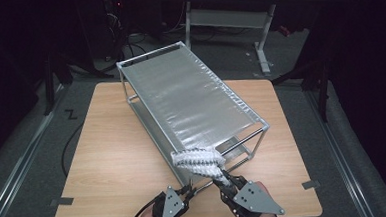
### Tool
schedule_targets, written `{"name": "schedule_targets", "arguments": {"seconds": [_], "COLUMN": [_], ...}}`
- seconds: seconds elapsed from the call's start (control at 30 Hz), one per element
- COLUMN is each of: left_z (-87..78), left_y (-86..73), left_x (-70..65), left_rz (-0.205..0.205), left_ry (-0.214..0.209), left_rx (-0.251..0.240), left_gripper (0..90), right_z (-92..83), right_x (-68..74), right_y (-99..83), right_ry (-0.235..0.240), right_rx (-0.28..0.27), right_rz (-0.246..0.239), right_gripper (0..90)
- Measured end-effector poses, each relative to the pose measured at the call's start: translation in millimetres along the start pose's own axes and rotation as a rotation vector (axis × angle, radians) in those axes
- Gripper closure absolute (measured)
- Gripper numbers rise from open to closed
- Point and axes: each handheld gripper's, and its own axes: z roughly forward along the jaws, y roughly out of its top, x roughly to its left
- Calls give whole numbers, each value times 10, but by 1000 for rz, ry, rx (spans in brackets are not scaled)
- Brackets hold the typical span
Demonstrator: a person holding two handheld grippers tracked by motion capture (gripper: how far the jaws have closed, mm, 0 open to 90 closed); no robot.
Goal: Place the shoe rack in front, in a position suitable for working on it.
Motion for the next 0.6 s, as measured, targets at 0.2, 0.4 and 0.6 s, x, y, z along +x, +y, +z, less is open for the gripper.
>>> {"name": "schedule_targets", "arguments": {"seconds": [0.2, 0.4, 0.6], "left_z": [-20, -40, -63], "left_y": [-3, -12, -17], "left_x": [7, 12, 16], "left_rz": [5, 9, 14], "left_ry": [-5, -10, -14], "left_rx": [6, 4, 8], "left_gripper": [792, 792, 791], "right_z": [-35, -77, -113], "right_x": [-240, -595, -985], "right_y": [-56, -144, -251], "right_ry": [-73, -177, -317], "right_rx": [22, 44, 76], "right_rz": [22, 66, 86], "right_gripper": [767, 767, 767]}}
